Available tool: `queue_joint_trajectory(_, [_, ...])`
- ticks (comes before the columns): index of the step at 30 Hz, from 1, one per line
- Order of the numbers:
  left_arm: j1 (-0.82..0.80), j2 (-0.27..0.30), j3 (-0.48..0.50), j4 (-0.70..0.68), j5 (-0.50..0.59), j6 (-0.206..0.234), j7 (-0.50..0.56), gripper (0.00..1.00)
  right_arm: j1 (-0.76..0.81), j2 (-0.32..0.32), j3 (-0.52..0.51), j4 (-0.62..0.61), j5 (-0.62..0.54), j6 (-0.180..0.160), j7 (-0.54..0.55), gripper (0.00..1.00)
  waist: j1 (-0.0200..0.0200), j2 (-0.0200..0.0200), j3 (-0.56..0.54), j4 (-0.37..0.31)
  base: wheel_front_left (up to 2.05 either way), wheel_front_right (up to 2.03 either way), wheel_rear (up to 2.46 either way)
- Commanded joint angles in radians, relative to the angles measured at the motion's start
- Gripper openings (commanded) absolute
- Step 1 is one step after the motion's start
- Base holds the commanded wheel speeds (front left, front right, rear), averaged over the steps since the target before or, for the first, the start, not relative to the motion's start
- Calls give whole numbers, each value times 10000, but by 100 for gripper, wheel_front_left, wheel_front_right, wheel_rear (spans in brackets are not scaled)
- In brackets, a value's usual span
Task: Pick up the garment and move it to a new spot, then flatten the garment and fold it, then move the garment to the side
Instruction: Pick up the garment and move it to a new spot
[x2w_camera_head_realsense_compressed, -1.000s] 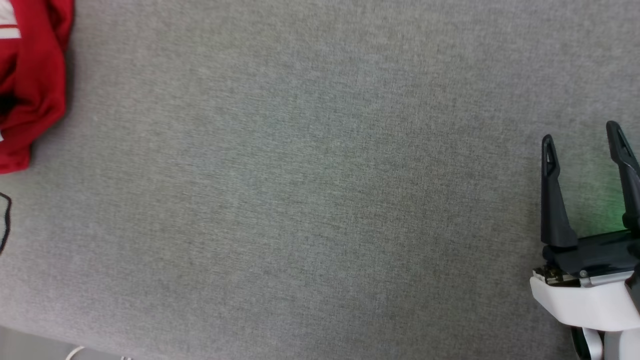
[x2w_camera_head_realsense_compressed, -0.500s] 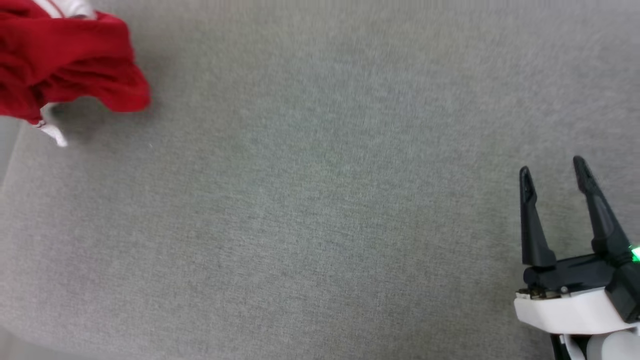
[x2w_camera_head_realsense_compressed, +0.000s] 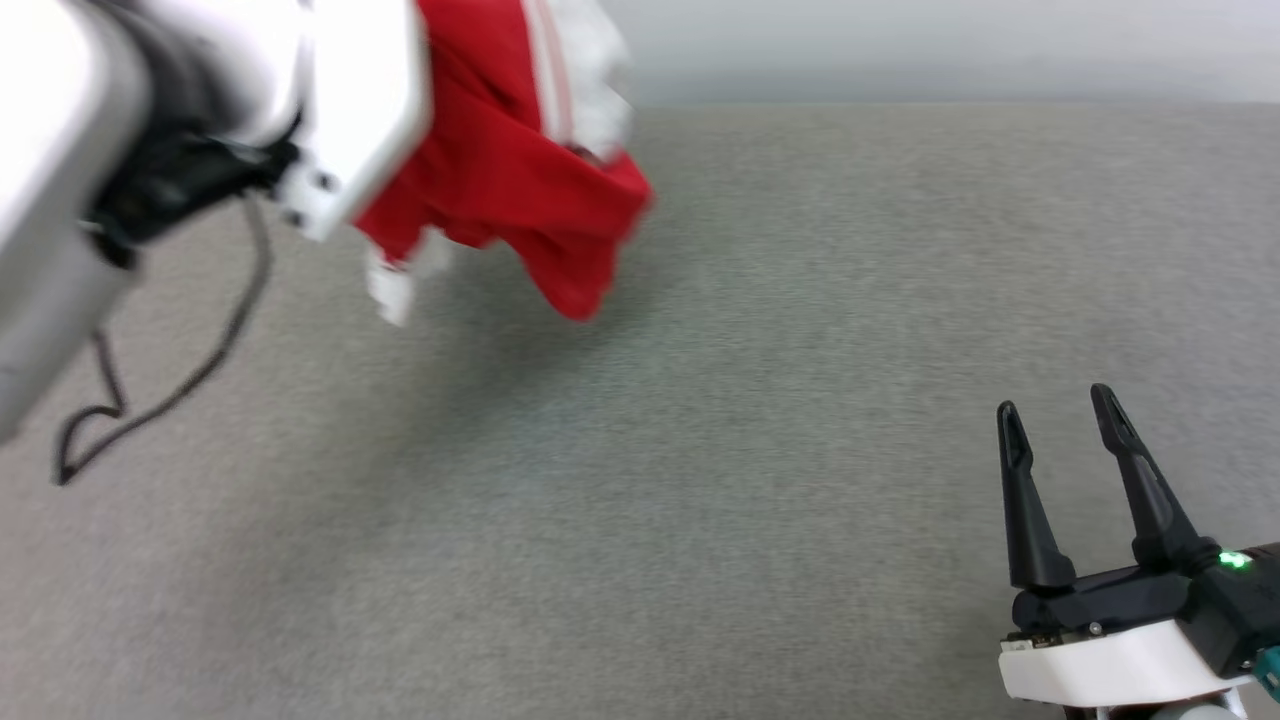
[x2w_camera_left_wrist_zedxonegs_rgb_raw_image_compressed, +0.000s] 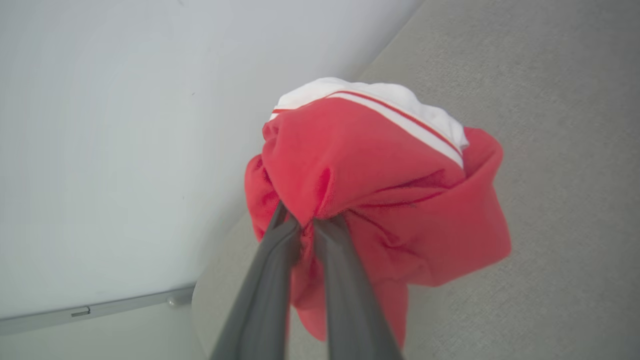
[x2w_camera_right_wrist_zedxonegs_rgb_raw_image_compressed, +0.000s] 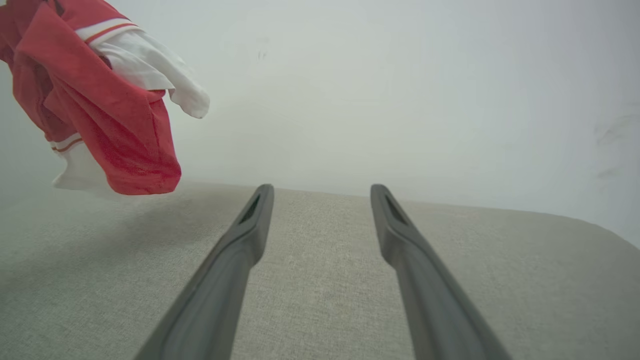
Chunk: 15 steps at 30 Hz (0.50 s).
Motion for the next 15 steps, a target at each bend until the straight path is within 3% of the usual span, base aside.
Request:
queue_joint_trajectory(1, [77, -143, -111, -42, -97, 14, -105, 0, 124, 21, 46, 43, 34, -7, -23, 100, 1, 0, -260, -589, 0, 0, 0])
queue_joint_trajectory(15, [1845, -3052, -2307, 1030, -585, 13, -2289, 0, -104, 25, 79, -6, 172, -7, -24, 100, 1, 0, 632, -2012, 0, 0, 0])
